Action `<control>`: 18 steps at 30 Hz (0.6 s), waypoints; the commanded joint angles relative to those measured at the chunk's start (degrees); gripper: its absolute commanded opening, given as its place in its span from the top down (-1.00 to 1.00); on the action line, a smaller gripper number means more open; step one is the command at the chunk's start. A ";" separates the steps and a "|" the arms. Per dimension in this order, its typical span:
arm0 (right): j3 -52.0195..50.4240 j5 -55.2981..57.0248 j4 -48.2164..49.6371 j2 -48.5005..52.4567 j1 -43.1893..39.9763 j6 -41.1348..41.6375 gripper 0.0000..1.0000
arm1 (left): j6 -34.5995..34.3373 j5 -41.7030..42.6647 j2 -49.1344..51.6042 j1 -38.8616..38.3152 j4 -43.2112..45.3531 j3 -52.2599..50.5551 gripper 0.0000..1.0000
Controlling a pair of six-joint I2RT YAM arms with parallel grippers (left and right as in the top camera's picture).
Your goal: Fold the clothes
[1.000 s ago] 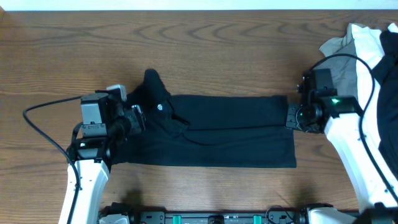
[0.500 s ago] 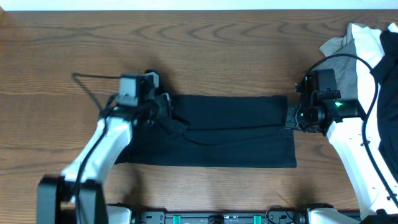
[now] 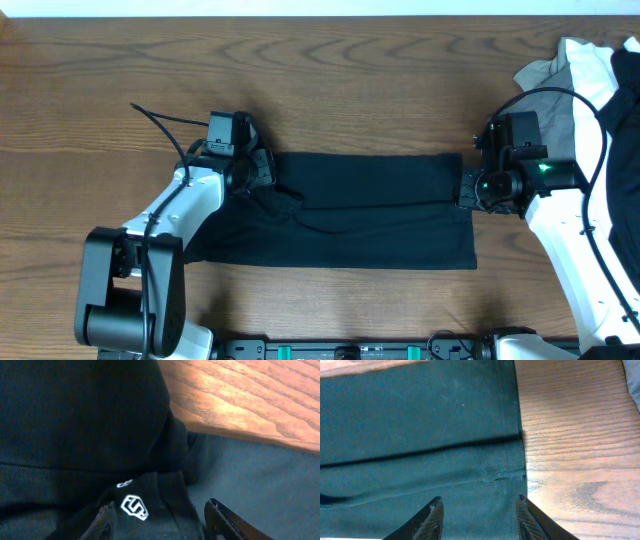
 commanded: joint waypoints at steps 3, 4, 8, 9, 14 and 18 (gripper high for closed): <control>0.00 -0.26 -0.04 -0.22 0.28 -0.79 0.10 | 0.09 -1.57 1.90 -0.20 1.05 1.46 -0.18; 0.00 -0.26 -0.11 -0.22 0.28 -0.79 0.09 | 0.09 -1.57 2.19 -0.24 1.20 1.46 -0.18; 0.00 -0.26 -0.09 -0.22 0.28 -0.79 0.10 | 0.09 -1.57 3.04 -0.22 2.21 1.46 -0.18; 0.00 -0.28 -0.13 -0.22 0.28 -0.79 0.10 | 0.09 -1.55 3.15 -0.24 2.51 1.44 -0.09; 0.00 -0.26 -0.13 -0.22 0.28 -0.79 0.10 | 0.09 -1.53 3.10 -0.22 2.97 1.46 0.54; 0.00 -0.26 -0.13 -0.22 0.28 -0.79 0.10 | 0.11 -1.51 2.19 -0.22 1.20 1.49 0.83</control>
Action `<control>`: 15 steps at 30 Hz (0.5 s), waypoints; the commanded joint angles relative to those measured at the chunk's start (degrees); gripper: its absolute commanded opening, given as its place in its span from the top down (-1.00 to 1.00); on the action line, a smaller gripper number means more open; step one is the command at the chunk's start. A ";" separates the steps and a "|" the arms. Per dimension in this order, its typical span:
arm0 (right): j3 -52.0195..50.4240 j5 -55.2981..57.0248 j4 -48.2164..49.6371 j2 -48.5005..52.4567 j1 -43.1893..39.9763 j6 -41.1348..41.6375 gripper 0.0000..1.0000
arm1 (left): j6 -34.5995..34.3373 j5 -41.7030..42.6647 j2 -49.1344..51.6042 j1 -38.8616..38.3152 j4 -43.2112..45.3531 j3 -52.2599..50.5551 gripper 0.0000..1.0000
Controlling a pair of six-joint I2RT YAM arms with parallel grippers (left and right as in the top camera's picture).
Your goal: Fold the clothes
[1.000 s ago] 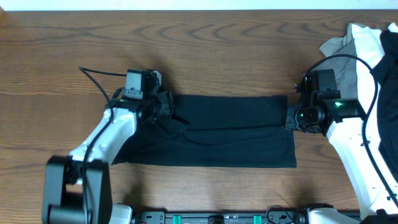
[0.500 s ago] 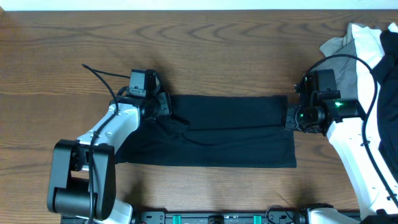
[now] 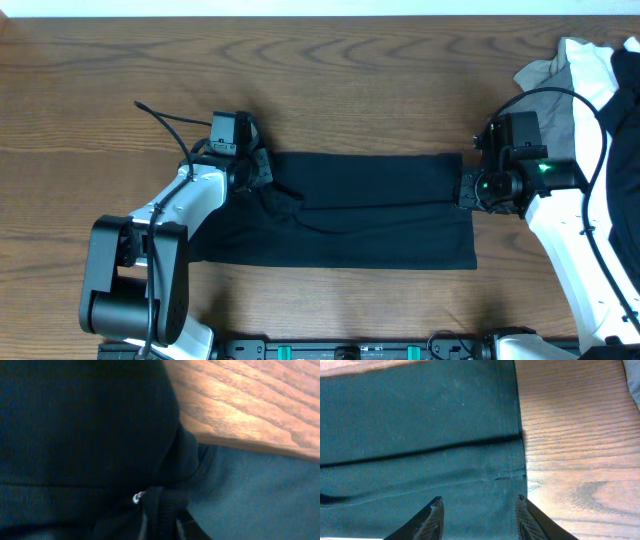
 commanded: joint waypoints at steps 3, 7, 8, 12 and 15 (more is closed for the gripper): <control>0.00 -0.26 -0.09 -0.22 0.26 -0.76 0.10 | 0.96 -0.57 -3.06 -0.22 -4.72 1.44 0.87; 0.00 -0.24 -0.02 -0.22 0.26 -0.76 0.10 | 1.66 -1.03 -9.42 -0.22 -10.86 1.42 0.87; 0.00 -0.24 -0.02 -0.22 0.26 -0.79 0.10 | 1.66 -1.03 -11.32 -0.22 -12.57 1.42 0.87; 0.00 -0.24 -0.04 -0.22 0.26 -0.79 0.10 | 1.64 -1.31 -18.18 -0.22 -19.43 1.42 0.87; 0.00 -0.24 -0.02 -0.22 0.26 -0.79 0.10 | 1.62 -3.63 -21.18 -0.22 -23.96 1.42 0.87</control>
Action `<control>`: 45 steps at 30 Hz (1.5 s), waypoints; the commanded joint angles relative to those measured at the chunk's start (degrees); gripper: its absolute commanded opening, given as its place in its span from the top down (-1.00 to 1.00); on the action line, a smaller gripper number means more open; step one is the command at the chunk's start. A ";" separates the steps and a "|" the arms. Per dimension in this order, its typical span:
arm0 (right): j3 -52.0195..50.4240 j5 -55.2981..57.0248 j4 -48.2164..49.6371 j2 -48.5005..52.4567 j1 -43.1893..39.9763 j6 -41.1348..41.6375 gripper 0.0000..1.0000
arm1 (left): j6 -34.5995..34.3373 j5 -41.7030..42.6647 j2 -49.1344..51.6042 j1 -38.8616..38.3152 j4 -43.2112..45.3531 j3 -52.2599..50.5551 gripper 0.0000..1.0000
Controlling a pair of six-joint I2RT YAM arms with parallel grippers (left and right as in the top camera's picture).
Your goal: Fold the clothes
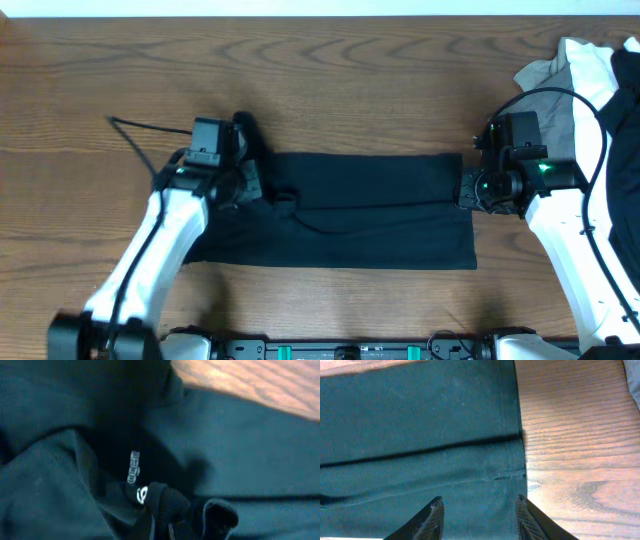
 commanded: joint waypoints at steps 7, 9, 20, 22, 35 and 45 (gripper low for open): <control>0.00 -0.24 -0.07 -0.22 0.26 -0.79 0.10 | 0.96 -3.17 -2.86 -0.20 -8.68 -0.13 0.86; 0.00 -0.24 -0.24 -0.22 0.28 -0.79 0.10 | 0.94 -4.76 -2.86 -0.20 -9.22 -0.79 0.86; 0.00 -0.26 -0.46 -0.22 0.28 -0.79 0.11 | 0.92 -9.75 -2.86 -0.20 -11.80 -1.07 0.86; 0.00 -0.24 -0.55 -0.22 0.28 -0.79 0.11 | 0.92 -9.75 -2.86 -0.20 -12.04 -1.07 0.87; 0.00 -0.26 -0.63 -0.22 0.28 -0.76 0.11 | 0.72 -8.39 -2.86 -0.20 -19.71 -1.07 0.53; 0.00 -0.26 -0.90 -0.22 0.28 -0.76 0.11 | 0.70 -8.41 -2.86 -0.20 -21.05 -1.07 0.40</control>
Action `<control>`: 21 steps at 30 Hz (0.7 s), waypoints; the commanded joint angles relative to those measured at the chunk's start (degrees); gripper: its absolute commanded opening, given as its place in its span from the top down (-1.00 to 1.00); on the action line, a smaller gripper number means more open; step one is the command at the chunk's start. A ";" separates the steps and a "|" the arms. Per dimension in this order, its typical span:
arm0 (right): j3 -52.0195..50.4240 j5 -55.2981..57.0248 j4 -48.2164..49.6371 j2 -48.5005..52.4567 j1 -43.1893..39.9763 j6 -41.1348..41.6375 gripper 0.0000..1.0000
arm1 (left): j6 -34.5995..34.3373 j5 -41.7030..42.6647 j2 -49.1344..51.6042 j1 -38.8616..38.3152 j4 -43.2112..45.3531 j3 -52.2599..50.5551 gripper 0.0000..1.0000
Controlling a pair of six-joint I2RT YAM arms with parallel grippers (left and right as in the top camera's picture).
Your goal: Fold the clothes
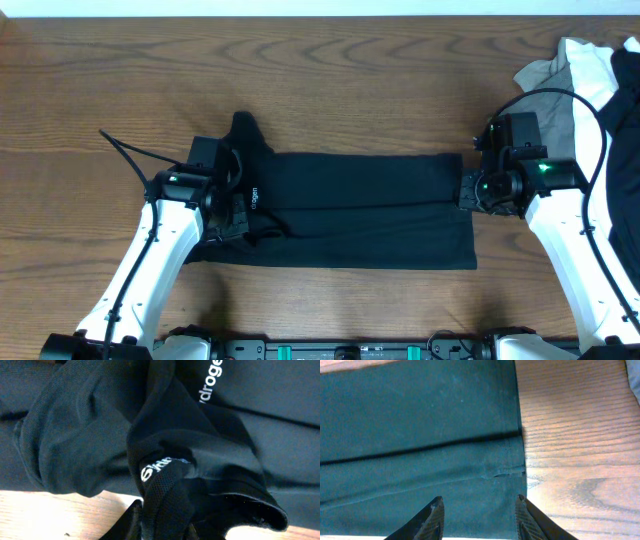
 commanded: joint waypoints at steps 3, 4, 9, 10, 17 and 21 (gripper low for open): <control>0.00 -0.24 -0.33 -0.22 0.28 -0.76 0.11 | -0.81 -0.44 -0.04 -0.20 -1.09 -0.76 0.38; 0.00 -0.24 -0.31 -0.22 0.28 -0.76 0.10 | -1.09 -0.57 -0.04 -0.20 -0.98 -0.76 0.33; 0.00 -0.24 -0.37 -0.22 0.28 -0.76 0.11 | -1.18 -0.61 -0.04 -0.20 0.09 -0.76 0.26; 0.00 -0.24 -0.37 -0.22 0.28 -0.79 0.11 | -1.18 -0.61 -0.04 -0.20 0.52 -0.76 0.26; 0.00 -0.24 -0.37 -0.22 0.28 -0.76 0.10 | -1.18 -0.61 -0.04 -0.20 6.67 -0.76 0.27; 0.00 -1.38 -0.37 -0.22 0.28 -1.51 0.11 | -1.16 -0.57 -0.02 -0.20 9.97 -0.76 0.46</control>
